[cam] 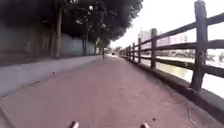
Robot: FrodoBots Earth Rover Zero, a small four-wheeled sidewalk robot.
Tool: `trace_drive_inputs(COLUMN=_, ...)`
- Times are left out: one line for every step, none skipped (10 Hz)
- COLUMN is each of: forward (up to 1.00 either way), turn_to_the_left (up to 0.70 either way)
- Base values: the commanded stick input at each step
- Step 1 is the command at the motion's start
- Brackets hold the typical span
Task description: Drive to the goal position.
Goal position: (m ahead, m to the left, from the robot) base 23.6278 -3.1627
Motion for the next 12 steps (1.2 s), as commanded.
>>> trace_drive_inputs(forward=0.70, turn_to_the_left=0.00)
trace_drive_inputs(forward=0.70, turn_to_the_left=0.00)
trace_drive_inputs(forward=0.70, turn_to_the_left=0.00)
trace_drive_inputs(forward=0.70, turn_to_the_left=0.00)
trace_drive_inputs(forward=0.70, turn_to_the_left=0.00)
trace_drive_inputs(forward=0.70, turn_to_the_left=0.00)
trace_drive_inputs(forward=0.70, turn_to_the_left=0.00)
trace_drive_inputs(forward=0.70, turn_to_the_left=0.00)
trace_drive_inputs(forward=0.70, turn_to_the_left=0.00)
trace_drive_inputs(forward=0.70, turn_to_the_left=0.00)
trace_drive_inputs(forward=0.70, turn_to_the_left=0.00)
trace_drive_inputs(forward=0.70, turn_to_the_left=0.00)
